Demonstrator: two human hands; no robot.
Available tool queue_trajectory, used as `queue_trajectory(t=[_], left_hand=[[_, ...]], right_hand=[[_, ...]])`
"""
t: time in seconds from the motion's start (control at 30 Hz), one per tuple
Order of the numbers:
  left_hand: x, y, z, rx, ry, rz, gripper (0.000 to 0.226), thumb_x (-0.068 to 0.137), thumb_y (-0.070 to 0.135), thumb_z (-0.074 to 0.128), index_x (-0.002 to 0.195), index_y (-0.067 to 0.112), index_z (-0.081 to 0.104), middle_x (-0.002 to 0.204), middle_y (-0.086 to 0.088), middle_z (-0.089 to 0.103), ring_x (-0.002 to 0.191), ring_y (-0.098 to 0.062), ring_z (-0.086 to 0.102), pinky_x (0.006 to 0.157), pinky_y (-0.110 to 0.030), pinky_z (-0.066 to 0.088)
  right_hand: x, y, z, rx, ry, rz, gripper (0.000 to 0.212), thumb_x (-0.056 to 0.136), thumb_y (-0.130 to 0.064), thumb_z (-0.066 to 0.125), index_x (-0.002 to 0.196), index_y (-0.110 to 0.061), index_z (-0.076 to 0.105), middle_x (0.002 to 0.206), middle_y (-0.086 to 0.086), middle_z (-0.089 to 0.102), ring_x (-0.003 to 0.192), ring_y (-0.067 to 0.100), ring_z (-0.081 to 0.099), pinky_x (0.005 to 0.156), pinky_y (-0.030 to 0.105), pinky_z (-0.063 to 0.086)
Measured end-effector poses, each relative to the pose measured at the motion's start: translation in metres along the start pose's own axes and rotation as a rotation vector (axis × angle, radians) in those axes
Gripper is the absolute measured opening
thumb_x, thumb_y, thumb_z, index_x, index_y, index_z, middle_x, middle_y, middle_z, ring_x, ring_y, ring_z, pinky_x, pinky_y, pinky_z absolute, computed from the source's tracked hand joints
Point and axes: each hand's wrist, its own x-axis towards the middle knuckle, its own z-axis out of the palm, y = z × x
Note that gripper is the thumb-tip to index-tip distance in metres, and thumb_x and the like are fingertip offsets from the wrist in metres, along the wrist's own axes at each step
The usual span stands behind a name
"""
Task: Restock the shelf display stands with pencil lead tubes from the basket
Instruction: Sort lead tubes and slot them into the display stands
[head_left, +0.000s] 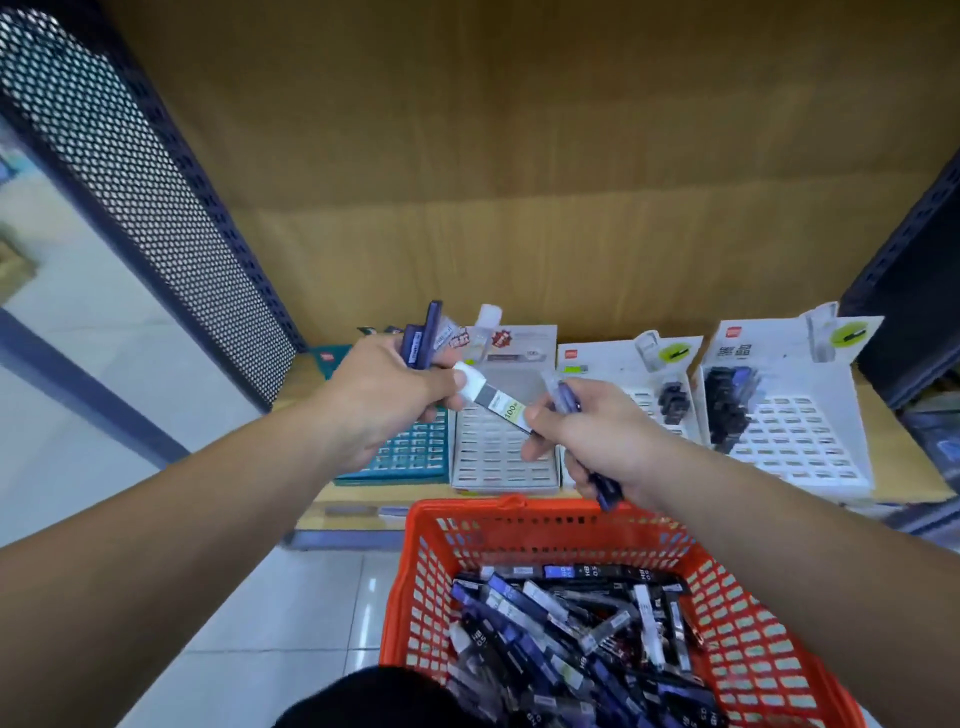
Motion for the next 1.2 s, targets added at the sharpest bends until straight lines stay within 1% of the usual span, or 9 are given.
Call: queue_trajectory(t=[0.1, 0.2, 0.3, 0.37, 0.5, 0.7, 0.87, 0.97, 1.2], left_hand=[[0.014, -0.015, -0.017, 0.121, 0.065, 0.090, 0.009, 0.093, 0.012, 0.074, 0.101, 0.011, 0.071, 0.079, -0.012, 0.076, 0.049, -0.001, 0.057, 0.056, -0.021, 0.044], [0.037, -0.029, -0.020, 0.351, 0.061, 0.231, 0.010, 0.092, 0.025, 0.078, 0.091, 0.016, 0.072, 0.071, -0.007, 0.069, 0.049, -0.004, 0.046, 0.048, -0.015, 0.036], [0.062, -0.044, -0.009, 0.521, 0.016, 0.338, 0.014, 0.093, 0.025, 0.075, 0.088, 0.013, 0.069, 0.063, 0.000, 0.053, 0.054, -0.011, 0.039, 0.050, -0.022, 0.031], [0.079, -0.053, -0.001, 0.587, -0.001, 0.384, 0.007, 0.093, 0.019, 0.074, 0.088, 0.015, 0.070, 0.066, 0.002, 0.057, 0.059, -0.015, 0.045, 0.056, -0.029, 0.034], [0.104, -0.069, 0.004, 0.668, 0.005, 0.386, 0.008, 0.093, 0.015, 0.073, 0.094, 0.022, 0.075, 0.071, 0.003, 0.063, 0.060, -0.012, 0.049, 0.058, -0.028, 0.038], [0.113, -0.091, 0.005, 0.655, 0.002, 0.391, 0.012, 0.093, 0.016, 0.072, 0.095, 0.027, 0.076, 0.070, 0.007, 0.065, 0.064, -0.010, 0.056, 0.060, -0.029, 0.040], [0.117, -0.084, 0.014, 0.735, -0.010, 0.450, 0.028, 0.086, -0.003, 0.065, 0.096, 0.021, 0.077, 0.088, -0.001, 0.070, 0.082, -0.023, 0.062, 0.071, -0.034, 0.049], [0.120, -0.080, 0.014, 0.815, -0.023, 0.527, 0.035, 0.075, -0.009, 0.062, 0.094, 0.016, 0.077, 0.092, -0.002, 0.071, 0.087, -0.026, 0.063, 0.079, -0.040, 0.053], [0.119, -0.077, 0.016, 0.857, -0.038, 0.505, 0.033, 0.077, -0.007, 0.060, 0.090, 0.018, 0.075, 0.087, 0.000, 0.070, 0.081, -0.024, 0.061, 0.070, -0.033, 0.046]], right_hand=[[0.029, 0.002, 0.014, -0.014, 0.099, 0.012, 0.015, 0.104, -0.029, 0.057, 0.102, -0.015, 0.061, 0.089, 0.011, 0.076, 0.038, 0.020, 0.038, 0.042, 0.024, 0.037], [0.057, 0.013, 0.014, -0.146, 0.225, 0.003, 0.017, 0.101, -0.030, 0.056, 0.095, -0.014, 0.057, 0.072, 0.011, 0.058, 0.039, 0.020, 0.036, 0.039, 0.019, 0.032], [0.078, 0.026, 0.012, -0.252, 0.266, -0.011, 0.022, 0.099, -0.032, 0.058, 0.086, -0.016, 0.051, 0.062, 0.005, 0.043, 0.043, 0.021, 0.035, 0.037, 0.018, 0.030], [0.090, 0.034, 0.011, -0.262, 0.271, -0.035, 0.024, 0.098, -0.033, 0.059, 0.083, -0.018, 0.049, 0.060, 0.004, 0.041, 0.042, 0.021, 0.035, 0.037, 0.018, 0.029], [0.108, 0.043, 0.003, -0.386, 0.276, -0.146, 0.019, 0.096, -0.038, 0.065, 0.111, -0.031, 0.057, 0.080, -0.002, 0.057, 0.052, 0.014, 0.047, 0.046, 0.021, 0.034], [0.109, 0.061, -0.009, -0.213, 0.251, -0.113, 0.024, 0.098, -0.033, 0.068, 0.116, -0.031, 0.053, 0.072, 0.000, 0.050, 0.028, 0.008, 0.036, 0.032, 0.017, 0.029], [0.113, 0.067, -0.013, -0.021, 0.197, -0.048, 0.018, 0.097, -0.031, 0.069, 0.106, -0.019, 0.059, 0.055, 0.002, 0.043, 0.039, 0.023, 0.035, 0.039, 0.024, 0.032], [0.112, 0.068, -0.016, 0.049, 0.151, -0.034, 0.014, 0.098, -0.030, 0.069, 0.109, -0.024, 0.063, 0.063, 0.008, 0.046, 0.042, 0.025, 0.039, 0.043, 0.032, 0.039], [0.111, 0.070, -0.021, -0.014, 0.140, -0.043, 0.011, 0.099, -0.028, 0.067, 0.109, -0.025, 0.065, 0.060, 0.008, 0.044, 0.036, 0.023, 0.038, 0.037, 0.025, 0.036]])
